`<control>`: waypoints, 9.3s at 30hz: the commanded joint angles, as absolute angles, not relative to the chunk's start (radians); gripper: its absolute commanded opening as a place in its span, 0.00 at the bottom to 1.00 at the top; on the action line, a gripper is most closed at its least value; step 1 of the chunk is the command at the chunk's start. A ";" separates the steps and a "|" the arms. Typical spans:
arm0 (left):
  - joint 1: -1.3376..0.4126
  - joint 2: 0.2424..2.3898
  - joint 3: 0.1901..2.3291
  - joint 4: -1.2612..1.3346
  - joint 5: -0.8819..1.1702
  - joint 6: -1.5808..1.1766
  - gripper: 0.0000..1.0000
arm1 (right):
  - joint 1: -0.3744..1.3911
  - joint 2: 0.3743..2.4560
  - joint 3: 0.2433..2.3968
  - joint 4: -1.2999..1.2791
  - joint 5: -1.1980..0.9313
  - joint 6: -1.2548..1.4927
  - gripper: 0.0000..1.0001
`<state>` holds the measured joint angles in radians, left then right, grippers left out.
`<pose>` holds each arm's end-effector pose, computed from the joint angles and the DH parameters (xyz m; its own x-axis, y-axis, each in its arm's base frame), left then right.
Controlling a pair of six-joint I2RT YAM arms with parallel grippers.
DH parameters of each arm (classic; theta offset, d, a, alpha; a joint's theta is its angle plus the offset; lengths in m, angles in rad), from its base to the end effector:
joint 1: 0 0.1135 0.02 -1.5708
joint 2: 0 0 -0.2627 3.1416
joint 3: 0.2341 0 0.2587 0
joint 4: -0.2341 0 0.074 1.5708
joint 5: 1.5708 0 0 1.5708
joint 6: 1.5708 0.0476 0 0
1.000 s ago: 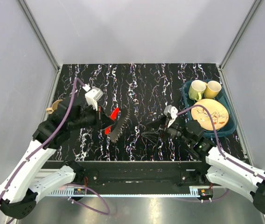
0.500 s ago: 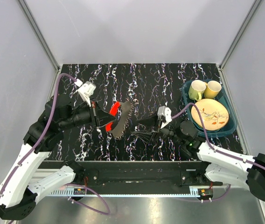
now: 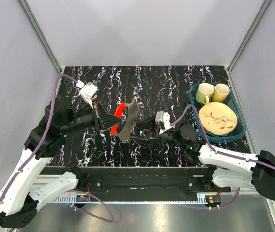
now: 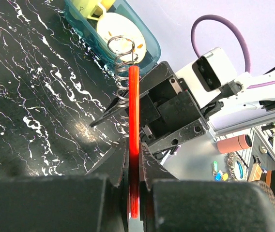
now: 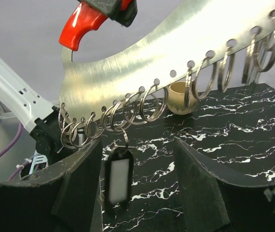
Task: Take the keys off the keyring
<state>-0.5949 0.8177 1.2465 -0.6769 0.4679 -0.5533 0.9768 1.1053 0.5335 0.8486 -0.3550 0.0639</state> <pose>0.1181 -0.1059 0.4358 -0.6262 -0.1426 -0.7665 0.6268 0.4927 -0.6036 0.1320 0.2250 0.2950 0.0911 0.2418 -0.9660 -0.9720 0.2327 -0.0334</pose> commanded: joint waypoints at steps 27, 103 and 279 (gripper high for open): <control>-0.597 0.778 1.241 -0.552 0.517 -0.606 0.00 | 1.029 1.163 0.554 1.005 -0.239 0.008 0.45; -0.643 0.723 0.707 0.063 0.965 -0.308 0.63 | 1.066 0.992 1.227 -0.822 -0.485 -0.965 0.00; -1.065 0.669 0.528 0.311 0.491 -0.264 0.48 | 1.184 0.939 1.051 -0.466 -0.238 0.426 0.00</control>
